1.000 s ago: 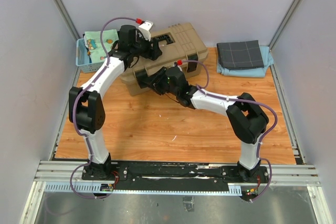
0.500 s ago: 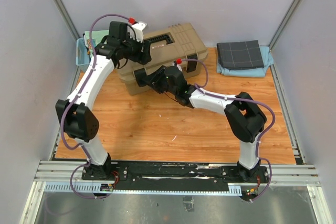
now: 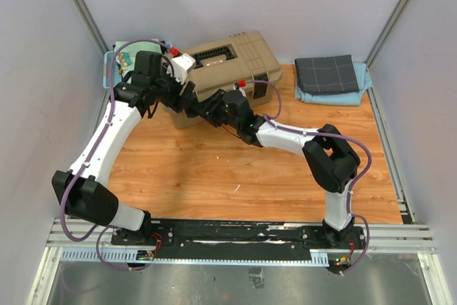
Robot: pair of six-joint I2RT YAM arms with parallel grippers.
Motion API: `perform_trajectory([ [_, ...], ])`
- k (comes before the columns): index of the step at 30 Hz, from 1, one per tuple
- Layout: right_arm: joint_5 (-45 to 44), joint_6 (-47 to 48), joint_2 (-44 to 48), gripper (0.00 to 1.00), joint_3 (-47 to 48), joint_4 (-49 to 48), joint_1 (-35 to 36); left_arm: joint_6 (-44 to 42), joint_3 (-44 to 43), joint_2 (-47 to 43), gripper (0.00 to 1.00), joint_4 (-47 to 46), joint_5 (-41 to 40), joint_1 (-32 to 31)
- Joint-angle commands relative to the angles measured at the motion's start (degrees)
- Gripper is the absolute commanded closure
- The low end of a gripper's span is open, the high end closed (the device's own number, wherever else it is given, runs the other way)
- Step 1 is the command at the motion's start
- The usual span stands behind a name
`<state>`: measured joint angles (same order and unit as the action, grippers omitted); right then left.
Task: Pack the tool kit
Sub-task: Close the toolbox at the center of the board.
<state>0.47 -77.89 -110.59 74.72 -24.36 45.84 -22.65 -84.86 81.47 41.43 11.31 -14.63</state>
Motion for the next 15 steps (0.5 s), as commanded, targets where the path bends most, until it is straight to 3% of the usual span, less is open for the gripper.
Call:
perform_trajectory([
  [1, -5.8, -0.16, -1.79, 0.54, 3.0, -4.82, -0.65, -2.74, 2.7, 0.73, 0.29, -2.9, -2.52, 0.13],
  [15, -5.14, 1.92, -0.87, 0.54, 3.23, -4.03, -1.66, -2.9, 6.92, 5.33, 0.29, -10.31, -6.55, 0.13],
])
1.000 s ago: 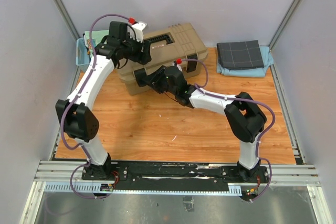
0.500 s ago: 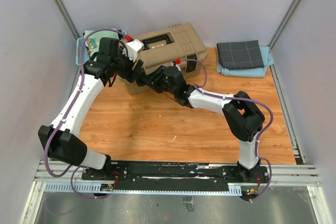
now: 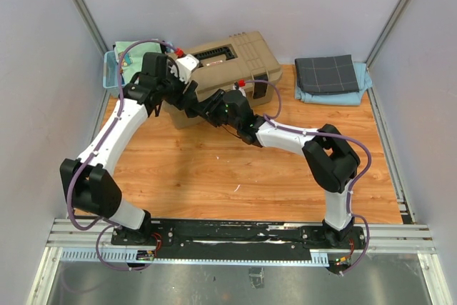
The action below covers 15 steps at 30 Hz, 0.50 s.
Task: Pack the tool kit
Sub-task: Close the toolbox at the center of the board.
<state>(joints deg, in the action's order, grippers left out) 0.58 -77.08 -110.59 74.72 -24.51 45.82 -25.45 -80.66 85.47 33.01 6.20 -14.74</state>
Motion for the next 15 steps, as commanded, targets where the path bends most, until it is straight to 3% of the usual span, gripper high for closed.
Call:
perform_trajectory([
  [1, -5.12, 1.14, -0.86, 0.54, 3.21, -3.82, -1.68, -0.19, 3.61, 1.26, 0.29, -2.14, -1.57, 0.26],
  [9, -4.21, 1.72, -0.6, 0.54, 3.42, -2.3, -2.06, -2.06, 10.34, 0.4, 0.3, -4.01, -2.57, 0.24],
  [15, -2.63, 7.65, 0.68, 0.52, 6.36, 7.13, -2.13, -2.51, 13.41, 0.56, 0.3, -5.41, -3.34, 0.26],
])
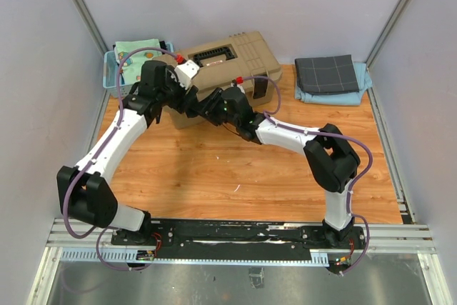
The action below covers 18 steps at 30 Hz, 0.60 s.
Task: Pack the tool kit
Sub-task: Close the toolbox at the center of the board.
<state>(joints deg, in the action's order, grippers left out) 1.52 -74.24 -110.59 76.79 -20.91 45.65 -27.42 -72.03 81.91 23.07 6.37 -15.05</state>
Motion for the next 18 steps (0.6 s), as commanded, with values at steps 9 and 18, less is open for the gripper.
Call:
perform_trajectory([
  [9, -3.66, 9.82, 4.15, 0.46, 2.08, 9.99, -1.92, -0.38, 6.17, 5.74, 0.3, 2.97, -3.66, 0.55],
  [18, -1.53, 10.82, 1.95, 0.48, 6.1, 16.69, -1.53, -0.23, 3.91, 8.11, 0.3, 2.65, -3.53, 0.55],
])
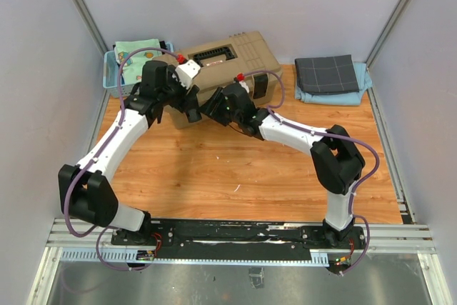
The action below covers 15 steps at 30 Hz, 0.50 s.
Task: Pack the tool kit
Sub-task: Close the toolbox at the center of the board.
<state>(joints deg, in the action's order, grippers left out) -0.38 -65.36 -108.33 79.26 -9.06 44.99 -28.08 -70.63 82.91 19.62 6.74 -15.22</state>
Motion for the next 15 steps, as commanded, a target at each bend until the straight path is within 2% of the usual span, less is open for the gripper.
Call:
perform_trajectory([
  [1, 0.57, 2.41, -0.49, 0.49, 4.33, 6.05, -0.68, 0.41, 2.39, 7.31, 0.3, 6.1, -3.91, 0.72],
  [10, 0.06, 10.72, -0.13, 0.52, 10.24, 17.19, 0.57, 1.56, 1.81, 8.93, 0.3, 5.71, -3.22, 0.73],
  [15, 1.52, 9.05, -0.25, 0.6, 8.82, 17.13, 1.49, 2.21, 1.75, 9.89, 0.3, 5.38, -2.77, 0.77],
])
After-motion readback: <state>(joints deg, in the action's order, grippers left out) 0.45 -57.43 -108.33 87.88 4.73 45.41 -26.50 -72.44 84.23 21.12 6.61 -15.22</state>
